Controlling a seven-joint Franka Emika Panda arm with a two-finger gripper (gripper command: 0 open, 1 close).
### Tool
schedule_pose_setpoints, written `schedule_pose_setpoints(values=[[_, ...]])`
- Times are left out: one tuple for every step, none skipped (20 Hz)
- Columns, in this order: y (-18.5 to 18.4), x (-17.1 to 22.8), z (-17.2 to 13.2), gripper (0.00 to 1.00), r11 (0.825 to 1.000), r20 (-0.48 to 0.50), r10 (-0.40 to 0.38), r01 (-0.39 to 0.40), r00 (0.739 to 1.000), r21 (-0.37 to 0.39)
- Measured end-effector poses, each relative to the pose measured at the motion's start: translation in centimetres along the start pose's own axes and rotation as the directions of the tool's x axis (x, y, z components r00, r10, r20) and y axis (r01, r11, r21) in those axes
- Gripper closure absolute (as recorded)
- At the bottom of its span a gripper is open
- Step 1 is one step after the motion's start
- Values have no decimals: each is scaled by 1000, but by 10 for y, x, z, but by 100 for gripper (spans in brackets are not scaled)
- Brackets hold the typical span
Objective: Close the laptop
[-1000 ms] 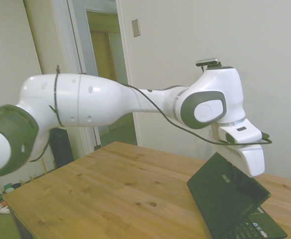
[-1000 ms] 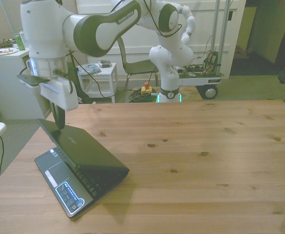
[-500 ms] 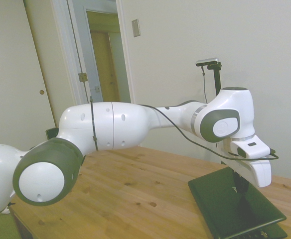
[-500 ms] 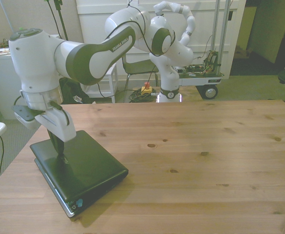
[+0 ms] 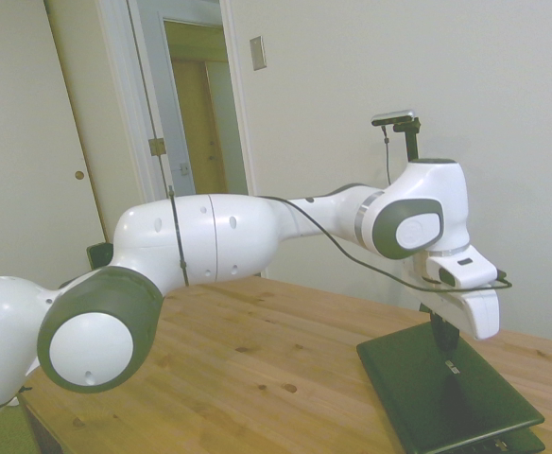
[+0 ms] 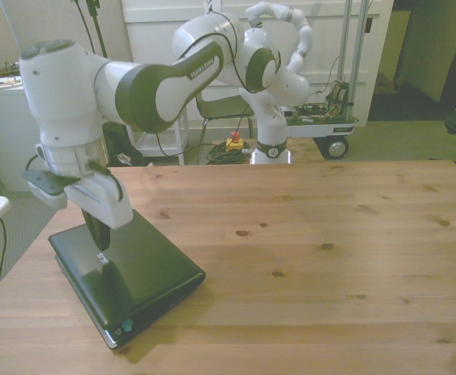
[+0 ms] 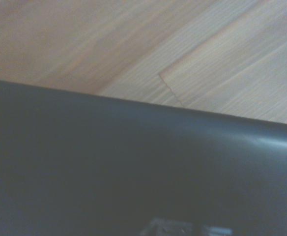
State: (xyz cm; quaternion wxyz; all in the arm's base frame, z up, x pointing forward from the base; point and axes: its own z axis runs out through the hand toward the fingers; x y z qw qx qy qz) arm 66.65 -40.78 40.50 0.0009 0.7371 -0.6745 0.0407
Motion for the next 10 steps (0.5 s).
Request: schedule_pose_setpoints(values=[[1,3,10,100,1000,2,4,-4,1000,-11],[2,5,16,100,1000,2,7,-7,1000,-16],[3,8,17,100,1000,0,10,-10,1000,-14],[3,9,12,100,1000,-2,12,-12,1000,-5],[2,9,4,100,1000,-3,9,-9,1000,15],[1,8,-12,100,999,-7,2,-2,1000,41],[-1,4,-32,100,997,-11,-11,11,1000,73],[0,0,-57,100,994,-13,-24,25,1000,107],[2,-6,-83,100,989,-14,-41,43,999,140],[6,-12,-109,0,984,-12,-62,63,998,168]])
